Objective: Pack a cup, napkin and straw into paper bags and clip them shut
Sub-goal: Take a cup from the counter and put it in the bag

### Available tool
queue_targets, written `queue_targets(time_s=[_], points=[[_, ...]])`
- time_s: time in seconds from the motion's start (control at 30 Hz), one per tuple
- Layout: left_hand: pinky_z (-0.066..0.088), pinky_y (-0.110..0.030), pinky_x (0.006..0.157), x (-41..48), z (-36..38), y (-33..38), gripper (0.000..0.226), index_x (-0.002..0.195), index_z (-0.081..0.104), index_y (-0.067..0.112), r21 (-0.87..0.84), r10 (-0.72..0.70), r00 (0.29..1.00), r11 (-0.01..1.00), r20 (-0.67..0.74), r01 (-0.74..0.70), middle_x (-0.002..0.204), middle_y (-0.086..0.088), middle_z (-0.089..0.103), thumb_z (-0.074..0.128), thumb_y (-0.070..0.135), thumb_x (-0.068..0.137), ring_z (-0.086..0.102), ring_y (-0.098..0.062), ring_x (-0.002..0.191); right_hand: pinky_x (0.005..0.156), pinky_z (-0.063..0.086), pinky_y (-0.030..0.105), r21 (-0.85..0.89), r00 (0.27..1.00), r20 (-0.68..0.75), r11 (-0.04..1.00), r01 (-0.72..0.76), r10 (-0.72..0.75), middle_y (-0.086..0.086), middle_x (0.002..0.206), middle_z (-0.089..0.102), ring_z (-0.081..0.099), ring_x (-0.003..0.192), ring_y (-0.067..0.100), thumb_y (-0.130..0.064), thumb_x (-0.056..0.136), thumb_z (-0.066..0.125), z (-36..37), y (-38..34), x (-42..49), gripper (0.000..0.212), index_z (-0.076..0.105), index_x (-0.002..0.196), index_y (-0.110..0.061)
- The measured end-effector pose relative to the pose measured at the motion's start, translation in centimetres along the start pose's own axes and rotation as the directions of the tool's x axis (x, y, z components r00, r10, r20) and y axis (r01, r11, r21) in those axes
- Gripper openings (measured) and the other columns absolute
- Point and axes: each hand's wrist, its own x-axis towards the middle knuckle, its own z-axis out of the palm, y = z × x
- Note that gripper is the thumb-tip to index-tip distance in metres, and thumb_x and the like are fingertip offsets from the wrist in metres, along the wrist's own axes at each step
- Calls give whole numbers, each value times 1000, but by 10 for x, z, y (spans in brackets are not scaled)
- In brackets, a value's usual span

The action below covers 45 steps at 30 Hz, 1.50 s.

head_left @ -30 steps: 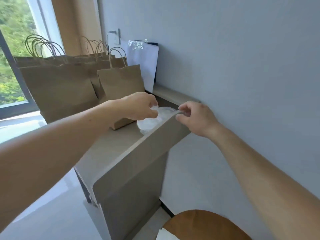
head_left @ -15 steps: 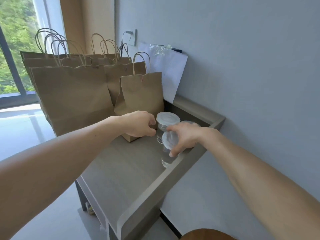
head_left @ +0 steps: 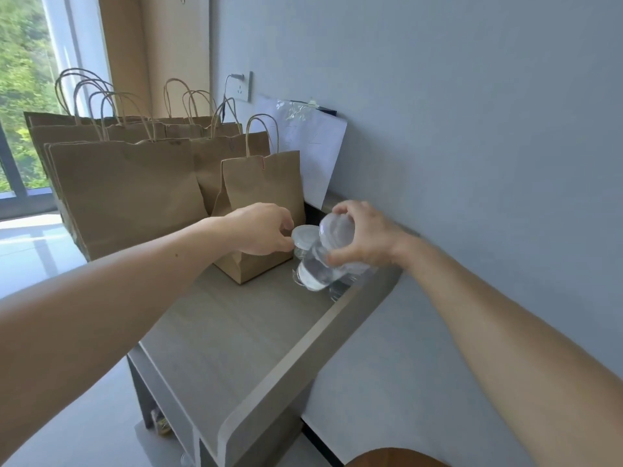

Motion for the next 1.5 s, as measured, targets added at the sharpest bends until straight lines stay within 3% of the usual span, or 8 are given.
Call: queue_targets(time_s=[0.23,0.47,0.83,1.13,1.3,1.37,1.43,1.5], points=[[45,-35,97,7,-11,82,51,137,53,19,16,146,988,989,-44,-145,135,1,57,57,41,91,53,-22,121,94,43,33,120,962,-255,990,-70,99,-6,127,40,43,117,13,-56,51,72,-93,22,-82,91,41,135,-36],[43,-31,97,11,41,209,51,134,56,22,-62,317,948,947,8,-316,132,4,59,61,41,88,54,-21,122,92,44,34,110,912,-250,945,-309,327,-8,128,41,46,114,14,-49,64,82,-119,105,-198,81,43,134,-39],[40,-35,107,-42,254,345,58,144,44,19,-174,449,753,891,481,-420,145,1,49,61,40,92,48,-21,131,87,42,33,106,717,-32,715,-691,697,-5,129,39,44,115,15,-58,57,80,5,254,-360,92,40,137,-37],[51,-40,97,-100,368,343,68,140,47,16,-156,315,600,941,735,-302,130,-5,59,75,27,79,59,-26,116,86,40,32,214,663,58,639,-739,747,-3,127,39,43,122,20,-63,48,78,90,299,-393,100,39,136,-35],[50,-40,96,-130,396,340,84,141,42,17,-181,311,480,937,820,-298,128,-2,59,79,45,71,57,-24,112,90,44,36,193,665,69,644,-740,744,0,131,40,44,123,23,-62,51,76,116,302,-392,99,39,138,-33],[53,-42,92,-143,404,345,72,127,54,16,-165,286,481,946,828,-279,116,-3,64,74,57,71,61,-26,104,89,45,37,202,662,64,640,-742,747,1,130,40,45,122,24,-61,51,75,122,300,-391,98,39,138,-33],[57,-41,82,-154,412,350,51,101,64,15,-158,281,539,952,794,-262,93,-4,67,67,60,78,66,-25,88,87,45,37,214,663,57,640,-738,746,2,130,40,46,121,25,-62,51,75,126,298,-391,99,39,138,-32],[59,-40,77,-161,419,353,38,90,63,17,-173,283,609,957,741,-234,82,-3,66,62,54,82,66,-22,78,86,45,37,211,672,50,649,-731,739,2,129,40,46,119,25,-64,49,73,126,295,-393,100,39,137,-32]])
